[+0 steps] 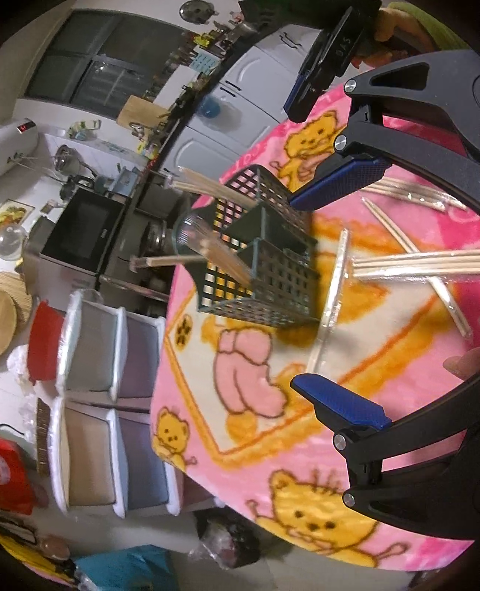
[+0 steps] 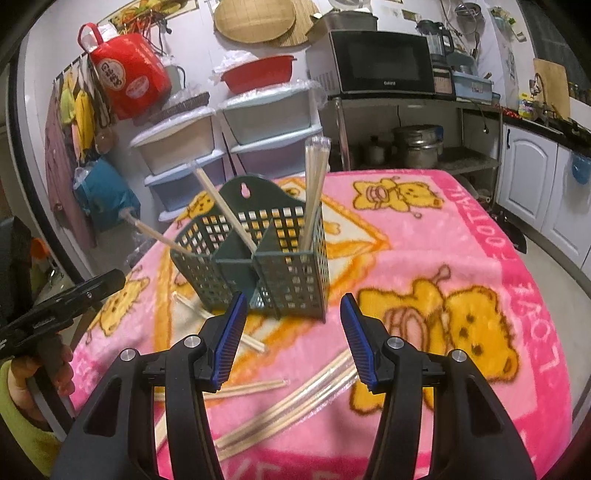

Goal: Organize utensils
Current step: 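Move both open grippers back toward the remaining wrapped chopsticks, then close the left gripper on a wrapped chopstick while the right gripper closes on another, then lift both held chopsticks upright and carry them above the green caddy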

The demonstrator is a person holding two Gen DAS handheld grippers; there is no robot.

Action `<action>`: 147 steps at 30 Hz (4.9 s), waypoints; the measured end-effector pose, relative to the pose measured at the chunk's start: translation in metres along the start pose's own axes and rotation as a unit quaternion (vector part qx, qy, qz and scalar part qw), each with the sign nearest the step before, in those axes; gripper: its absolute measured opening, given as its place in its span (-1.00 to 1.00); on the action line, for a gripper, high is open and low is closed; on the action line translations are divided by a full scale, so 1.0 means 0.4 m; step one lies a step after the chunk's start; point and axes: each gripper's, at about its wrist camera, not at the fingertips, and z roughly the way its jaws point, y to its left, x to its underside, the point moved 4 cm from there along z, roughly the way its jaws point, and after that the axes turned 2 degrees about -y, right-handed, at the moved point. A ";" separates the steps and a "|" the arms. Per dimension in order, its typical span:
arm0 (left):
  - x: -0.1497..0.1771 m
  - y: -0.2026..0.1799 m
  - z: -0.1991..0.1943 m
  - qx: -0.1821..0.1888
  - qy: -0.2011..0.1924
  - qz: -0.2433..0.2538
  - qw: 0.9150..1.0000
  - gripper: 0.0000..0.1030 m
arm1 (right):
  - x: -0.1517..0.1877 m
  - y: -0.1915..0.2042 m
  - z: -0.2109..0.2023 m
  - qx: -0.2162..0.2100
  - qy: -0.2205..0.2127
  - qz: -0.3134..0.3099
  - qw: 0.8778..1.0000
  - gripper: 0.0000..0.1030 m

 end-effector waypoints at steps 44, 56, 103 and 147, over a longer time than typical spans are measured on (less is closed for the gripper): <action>0.161 0.008 0.255 0.031 0.198 -0.025 0.979 -0.58 | 0.096 -0.171 0.269 0.044 0.160 0.031 0.986 -0.23; 0.155 0.010 0.274 0.031 0.203 -0.023 0.978 -0.58 | 0.093 -0.168 0.319 0.046 0.168 0.032 0.984 -0.84; -0.075 -0.054 0.054 0.060 0.051 0.011 0.997 -0.94 | -0.149 0.089 -0.024 -0.065 -0.030 -0.016 0.997 -0.92; -0.467 -0.192 -0.025 0.006 -0.231 -0.004 0.973 -0.94 | -0.381 0.097 -0.118 -0.071 -0.162 -0.018 0.984 -0.92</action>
